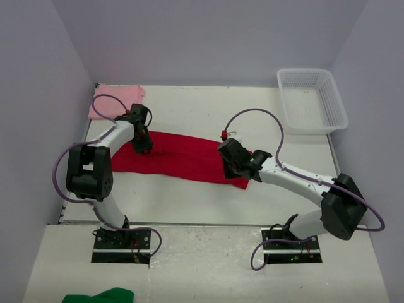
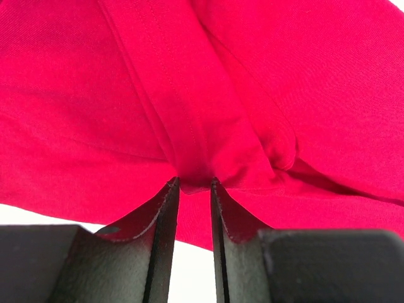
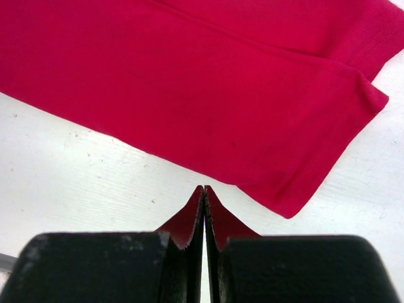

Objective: Fold and stack the t-shirts
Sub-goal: Rotate the tshirt 90 degrees

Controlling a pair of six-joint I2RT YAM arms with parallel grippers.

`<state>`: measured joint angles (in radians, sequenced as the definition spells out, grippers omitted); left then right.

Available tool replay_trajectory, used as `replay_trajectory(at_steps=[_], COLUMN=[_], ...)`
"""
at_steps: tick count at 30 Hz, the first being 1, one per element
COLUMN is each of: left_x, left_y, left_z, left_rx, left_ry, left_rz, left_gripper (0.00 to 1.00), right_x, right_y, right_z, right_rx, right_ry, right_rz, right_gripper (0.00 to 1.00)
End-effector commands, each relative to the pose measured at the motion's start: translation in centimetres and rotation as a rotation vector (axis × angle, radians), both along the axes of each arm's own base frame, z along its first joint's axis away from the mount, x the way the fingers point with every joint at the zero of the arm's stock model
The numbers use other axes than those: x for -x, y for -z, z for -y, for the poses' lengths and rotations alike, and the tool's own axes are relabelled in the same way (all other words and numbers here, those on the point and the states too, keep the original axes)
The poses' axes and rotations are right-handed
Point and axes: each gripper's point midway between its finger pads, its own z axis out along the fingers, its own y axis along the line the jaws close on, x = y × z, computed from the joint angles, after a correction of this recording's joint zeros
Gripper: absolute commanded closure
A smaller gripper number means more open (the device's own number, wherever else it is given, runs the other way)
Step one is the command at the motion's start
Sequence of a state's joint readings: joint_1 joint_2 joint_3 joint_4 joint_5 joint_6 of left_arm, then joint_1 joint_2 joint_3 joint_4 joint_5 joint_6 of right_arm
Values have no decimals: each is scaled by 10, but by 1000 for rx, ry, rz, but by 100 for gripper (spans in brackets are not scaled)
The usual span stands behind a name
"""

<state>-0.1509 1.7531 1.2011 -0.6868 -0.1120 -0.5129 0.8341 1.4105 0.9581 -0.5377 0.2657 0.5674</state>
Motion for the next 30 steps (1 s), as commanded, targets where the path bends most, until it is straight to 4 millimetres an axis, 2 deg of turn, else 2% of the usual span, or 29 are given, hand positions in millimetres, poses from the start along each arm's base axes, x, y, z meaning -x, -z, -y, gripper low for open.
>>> replay_trajectory(at_steps=[1,18,24,30], left_x=[-15,-24,-35,-63], left_y=[-5,-3,-13,-30], left_z=[-3,7,11,21], left_rx=[-4,61,77,101], left_ry=[-3,13,35,64], left_rz=[42,61,99,159], left_gripper=[73,99,100,100], right_x=[-2,5,5,6], right_y=[-11,-10,-5,-3], right_z=[-6,-7,-7,-8], right_rx=[-66,-109,-107,-104], right_ry=[1,2,1,-3], right_rz=[24,8,-2,-7], right_gripper=[100,100,100,100])
